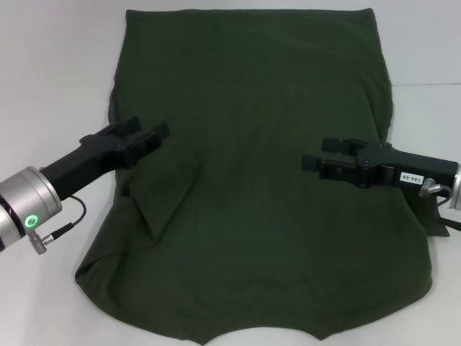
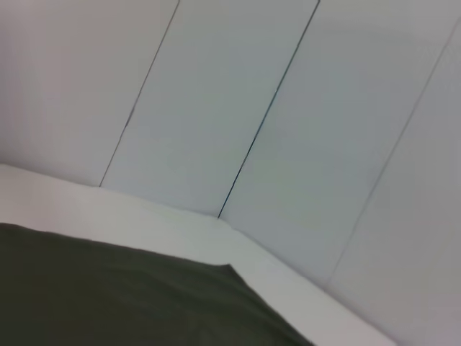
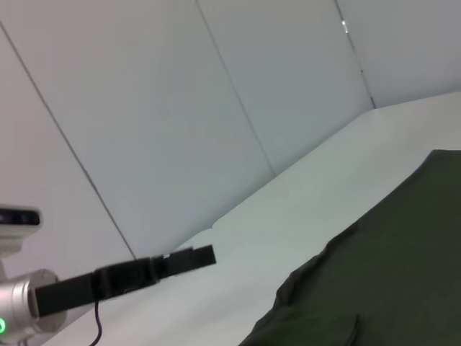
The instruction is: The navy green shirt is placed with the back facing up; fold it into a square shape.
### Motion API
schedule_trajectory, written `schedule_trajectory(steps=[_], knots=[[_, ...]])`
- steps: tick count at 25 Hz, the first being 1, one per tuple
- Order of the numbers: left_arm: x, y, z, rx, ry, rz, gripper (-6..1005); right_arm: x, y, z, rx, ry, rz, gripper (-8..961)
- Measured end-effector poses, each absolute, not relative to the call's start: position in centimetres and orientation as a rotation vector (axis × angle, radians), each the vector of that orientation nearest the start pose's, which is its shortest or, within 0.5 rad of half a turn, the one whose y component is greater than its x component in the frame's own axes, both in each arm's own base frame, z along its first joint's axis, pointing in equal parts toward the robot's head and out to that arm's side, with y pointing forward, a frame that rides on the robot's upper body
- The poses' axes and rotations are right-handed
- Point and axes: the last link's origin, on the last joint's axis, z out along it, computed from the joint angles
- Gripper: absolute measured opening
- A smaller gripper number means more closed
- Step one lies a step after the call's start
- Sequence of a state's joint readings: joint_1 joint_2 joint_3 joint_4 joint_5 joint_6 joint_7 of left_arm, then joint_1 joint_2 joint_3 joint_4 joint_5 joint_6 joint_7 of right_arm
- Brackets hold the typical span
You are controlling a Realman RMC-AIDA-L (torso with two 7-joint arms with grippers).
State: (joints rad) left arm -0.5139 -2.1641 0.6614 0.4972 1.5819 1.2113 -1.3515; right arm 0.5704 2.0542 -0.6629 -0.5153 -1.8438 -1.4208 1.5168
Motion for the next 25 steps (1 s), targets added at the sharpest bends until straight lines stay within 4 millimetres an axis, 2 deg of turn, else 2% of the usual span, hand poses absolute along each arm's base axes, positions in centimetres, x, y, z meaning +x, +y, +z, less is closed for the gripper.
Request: schedule_trajectory(steps=[6, 17, 25], knots=[[-28.1, 35.2, -2.8, -2.180, -0.936, -0.905, 737, 26.5, 35.6, 0.5, -2.478, 0.956, 0.887, 891], [-30.1, 34.1, -4.4, -2.173, -1.006, -0.775, 770, 26.2, 35.9, 0.7, -2.488, 0.952, 0.884, 891], [-30.4, 34.2, -4.9, -2.174, -1.012, -0.731, 771, 26.2, 35.9, 0.7, -2.486, 0.946, 0.886, 891]])
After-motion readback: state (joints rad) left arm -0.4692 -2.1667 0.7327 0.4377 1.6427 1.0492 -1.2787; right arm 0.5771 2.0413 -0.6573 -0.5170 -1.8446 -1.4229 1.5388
